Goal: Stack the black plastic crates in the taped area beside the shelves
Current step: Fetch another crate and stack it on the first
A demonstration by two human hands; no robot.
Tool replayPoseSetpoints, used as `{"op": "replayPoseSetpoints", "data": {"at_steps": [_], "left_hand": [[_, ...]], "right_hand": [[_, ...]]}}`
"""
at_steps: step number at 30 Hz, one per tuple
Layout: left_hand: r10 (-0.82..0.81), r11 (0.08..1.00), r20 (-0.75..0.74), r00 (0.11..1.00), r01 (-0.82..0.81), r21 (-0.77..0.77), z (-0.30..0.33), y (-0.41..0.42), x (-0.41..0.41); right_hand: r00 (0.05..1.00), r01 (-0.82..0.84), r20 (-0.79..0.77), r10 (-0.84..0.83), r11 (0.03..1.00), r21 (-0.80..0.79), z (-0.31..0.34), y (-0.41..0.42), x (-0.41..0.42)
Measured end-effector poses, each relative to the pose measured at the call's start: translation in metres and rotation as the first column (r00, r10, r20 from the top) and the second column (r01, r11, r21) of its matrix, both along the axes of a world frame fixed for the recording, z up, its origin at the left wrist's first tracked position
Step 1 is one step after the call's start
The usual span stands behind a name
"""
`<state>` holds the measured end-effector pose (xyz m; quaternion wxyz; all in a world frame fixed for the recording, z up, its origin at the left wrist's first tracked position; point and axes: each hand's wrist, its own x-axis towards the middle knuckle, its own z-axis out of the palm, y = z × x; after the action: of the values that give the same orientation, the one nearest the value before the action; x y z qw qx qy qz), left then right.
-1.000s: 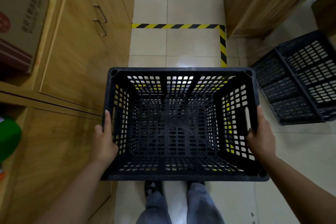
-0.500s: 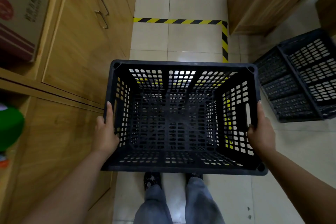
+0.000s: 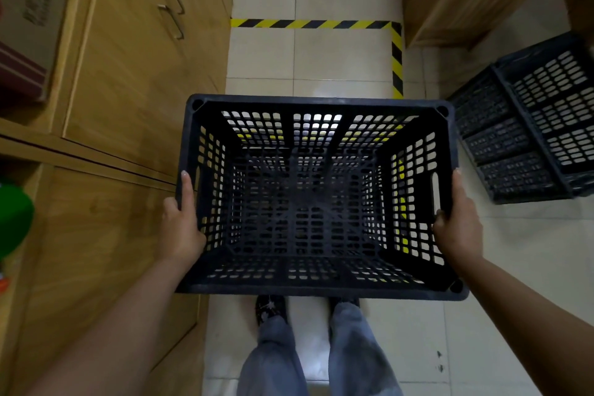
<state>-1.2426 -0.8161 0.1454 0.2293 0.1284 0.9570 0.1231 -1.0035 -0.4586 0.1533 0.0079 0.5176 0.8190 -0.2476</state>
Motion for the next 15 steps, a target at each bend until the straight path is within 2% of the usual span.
{"op": "replayPoseSetpoints", "data": {"at_steps": [8,15], "left_hand": [[-0.008,1.0,0.011,1.0,0.009,-0.016,0.0017,0.0005,-0.0015],[-0.076,0.994,-0.001,0.997,0.076,-0.076,-0.0004,0.0007,-0.0055]], "right_hand": [[1.0,-0.002,0.031,0.001,1.0,0.02,-0.0018,0.0001,-0.0001],[0.995,-0.074,0.074,0.071,0.997,0.036,-0.0051,0.0026,0.0]]}}
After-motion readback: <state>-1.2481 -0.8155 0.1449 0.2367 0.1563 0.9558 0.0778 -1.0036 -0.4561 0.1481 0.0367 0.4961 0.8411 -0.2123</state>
